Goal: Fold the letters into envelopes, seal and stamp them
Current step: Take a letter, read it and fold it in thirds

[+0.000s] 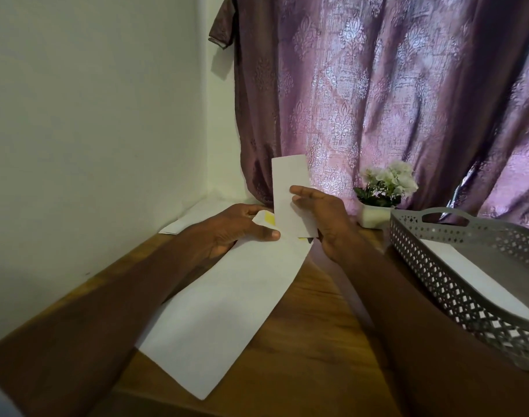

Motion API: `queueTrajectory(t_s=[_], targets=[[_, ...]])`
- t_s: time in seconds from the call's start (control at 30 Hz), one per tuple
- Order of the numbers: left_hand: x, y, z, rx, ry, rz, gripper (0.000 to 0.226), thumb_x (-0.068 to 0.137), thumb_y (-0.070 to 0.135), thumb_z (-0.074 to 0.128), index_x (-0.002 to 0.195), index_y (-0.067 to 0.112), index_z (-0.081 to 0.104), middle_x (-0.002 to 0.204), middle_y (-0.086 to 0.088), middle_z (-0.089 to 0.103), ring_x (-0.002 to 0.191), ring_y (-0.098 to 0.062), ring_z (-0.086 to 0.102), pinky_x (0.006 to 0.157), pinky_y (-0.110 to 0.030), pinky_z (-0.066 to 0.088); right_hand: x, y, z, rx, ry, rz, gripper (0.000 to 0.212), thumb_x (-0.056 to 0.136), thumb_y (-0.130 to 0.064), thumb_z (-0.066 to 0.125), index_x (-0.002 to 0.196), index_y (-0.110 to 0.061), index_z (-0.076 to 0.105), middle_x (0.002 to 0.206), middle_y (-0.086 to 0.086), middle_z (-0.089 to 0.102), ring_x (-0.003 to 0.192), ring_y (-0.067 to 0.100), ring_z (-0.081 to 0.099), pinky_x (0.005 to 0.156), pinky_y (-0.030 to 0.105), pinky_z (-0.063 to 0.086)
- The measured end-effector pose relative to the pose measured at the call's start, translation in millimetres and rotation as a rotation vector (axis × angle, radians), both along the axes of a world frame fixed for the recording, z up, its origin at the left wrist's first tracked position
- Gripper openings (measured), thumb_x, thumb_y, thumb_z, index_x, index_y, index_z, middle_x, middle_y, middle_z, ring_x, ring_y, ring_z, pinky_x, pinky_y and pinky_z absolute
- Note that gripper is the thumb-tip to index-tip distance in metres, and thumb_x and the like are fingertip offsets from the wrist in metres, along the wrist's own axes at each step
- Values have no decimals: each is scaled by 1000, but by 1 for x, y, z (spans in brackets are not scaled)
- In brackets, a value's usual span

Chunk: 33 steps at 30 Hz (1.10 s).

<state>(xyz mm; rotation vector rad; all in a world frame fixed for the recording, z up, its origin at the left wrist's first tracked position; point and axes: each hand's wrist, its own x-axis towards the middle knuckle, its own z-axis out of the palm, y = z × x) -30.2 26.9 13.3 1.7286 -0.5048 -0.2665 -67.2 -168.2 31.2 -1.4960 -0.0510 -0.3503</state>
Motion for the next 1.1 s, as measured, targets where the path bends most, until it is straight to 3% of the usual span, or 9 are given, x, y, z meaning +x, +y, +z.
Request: queueTrajectory(t_s=[0.07, 0.17, 0.3, 0.37, 0.47, 0.63, 0.77, 0.87, 1.1], targets=[[-3, -1, 1, 2, 2, 14, 75, 55, 30, 97, 124, 21, 71, 117, -3, 78, 110, -30, 73, 99, -44, 57, -1, 2, 1, 3, 12, 35, 25, 96, -16, 67, 119, -20, 76, 118, 5, 75, 98, 24, 69, 50, 21, 49], [-4, 0, 3, -22, 32, 24, 75, 57, 26, 96, 127, 17, 69, 119, -7, 77, 112, -34, 72, 105, -52, 53, -3, 5, 1, 65, 51, 114, 28, 100, -26, 64, 126, -19, 72, 120, 2, 73, 102, 21, 68, 66, 25, 55], [-3, 1, 4, -57, 46, 42, 77, 54, 26, 98, 125, 14, 70, 118, -9, 77, 111, -35, 73, 105, -54, 53, -5, 9, 1, 139, 87, 188, 33, 100, -35, 64, 128, -19, 69, 120, 7, 73, 103, 24, 67, 63, 26, 58], [-2, 0, 4, -58, 36, 95, 81, 52, 33, 98, 125, 17, 69, 117, -8, 78, 110, -36, 73, 104, -56, 54, -5, 13, 1, 169, 100, 220, 34, 100, -34, 64, 129, -17, 68, 122, 11, 73, 109, 29, 68, 81, 38, 62], [-1, -1, 6, -68, 23, 153, 71, 62, 35, 96, 125, 19, 68, 118, -8, 77, 110, -37, 72, 104, -56, 54, -5, 17, 0, 221, 117, 256, 35, 100, -30, 64, 131, -13, 65, 126, 16, 71, 118, 36, 66, 102, 54, 54], [-2, 1, 8, -84, 31, 166, 50, 81, 27, 87, 125, 16, 67, 119, -9, 76, 111, -38, 71, 106, -56, 52, -5, 15, -2, 223, 96, 262, 27, 99, -23, 65, 126, -18, 67, 122, 14, 73, 116, 36, 68, 100, 52, 56], [-9, 1, 9, -42, 14, 114, 62, 75, 35, 88, 129, 16, 65, 120, -11, 75, 113, -37, 70, 105, -55, 53, 2, 11, -5, 264, 39, 132, 58, 98, -16, 68, 150, -18, 42, 137, 20, 61, 122, 40, 63, 102, 57, 53], [-12, -2, 9, -26, 2, 77, 67, 69, 38, 88, 129, 16, 65, 119, -10, 76, 111, -36, 71, 104, -54, 54, 2, 7, -8, 275, 136, 89, 44, 96, -18, 70, 135, -1, 59, 130, 24, 67, 121, 44, 63, 104, 61, 50], [-10, -1, 9, -25, 10, 78, 52, 84, 29, 84, 131, 16, 65, 120, -9, 76, 112, -35, 71, 106, -55, 52, 3, 4, -9, 237, 168, 95, 36, 95, -8, 66, 130, -1, 64, 127, 23, 69, 123, 47, 61, 105, 62, 49]])
